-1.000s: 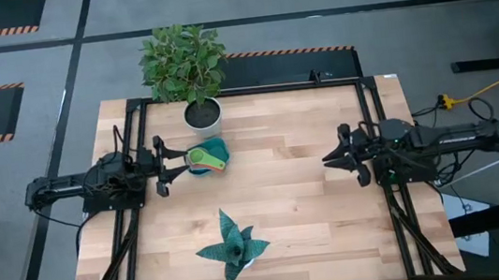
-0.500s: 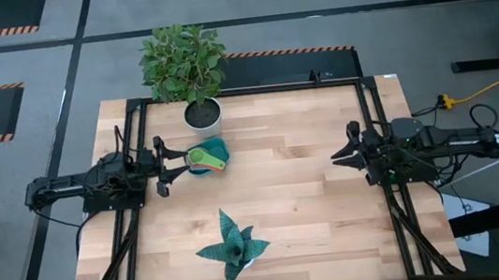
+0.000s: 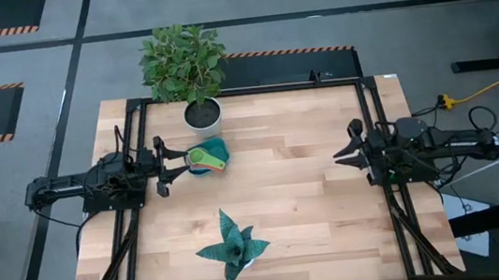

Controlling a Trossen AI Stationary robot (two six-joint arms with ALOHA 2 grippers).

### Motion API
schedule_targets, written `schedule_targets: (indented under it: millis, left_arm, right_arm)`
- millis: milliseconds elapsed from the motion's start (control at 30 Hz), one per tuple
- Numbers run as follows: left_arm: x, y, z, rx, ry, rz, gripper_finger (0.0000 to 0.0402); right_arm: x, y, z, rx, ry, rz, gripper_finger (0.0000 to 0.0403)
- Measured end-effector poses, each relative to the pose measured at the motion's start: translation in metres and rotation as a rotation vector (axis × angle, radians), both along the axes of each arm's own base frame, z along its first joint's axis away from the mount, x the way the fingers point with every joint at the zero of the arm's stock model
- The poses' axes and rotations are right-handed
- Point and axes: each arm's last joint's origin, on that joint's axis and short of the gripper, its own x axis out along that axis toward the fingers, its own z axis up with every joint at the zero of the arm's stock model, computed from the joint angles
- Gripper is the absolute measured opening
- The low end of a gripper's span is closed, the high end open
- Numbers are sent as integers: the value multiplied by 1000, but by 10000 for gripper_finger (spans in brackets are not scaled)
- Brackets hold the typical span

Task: Nest measuring cups in basket
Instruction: Return to Home Position

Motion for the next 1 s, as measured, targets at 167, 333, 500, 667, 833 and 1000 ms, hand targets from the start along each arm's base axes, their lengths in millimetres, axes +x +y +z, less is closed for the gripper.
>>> schedule_targets:
  millis: [167, 333, 500, 667, 833, 1000]
  left_arm:
    - [0, 0, 0, 0, 0, 0, 198]
    - [0, 0, 0, 3, 2, 0, 198]
    - [0, 0, -1, 2, 7, 0, 198]
    - [0, 0, -1, 3, 8, 1, 198]
    - [0, 0, -1, 6, 8, 0, 198]
    - [0, 0, -1, 15, 10, 1, 198]
  right_arm:
    - [4, 1, -18, -28, -47, 26, 80]
    - [0, 1, -22, -29, -98, 25, 80]
    - [0, 0, -32, -27, -94, 12, 80]
    - [3, -1, -39, -26, -115, -17, 80]
    - [5, -1, -45, -25, -129, -19, 80]
    - [4, -1, -45, -30, -135, -19, 80]
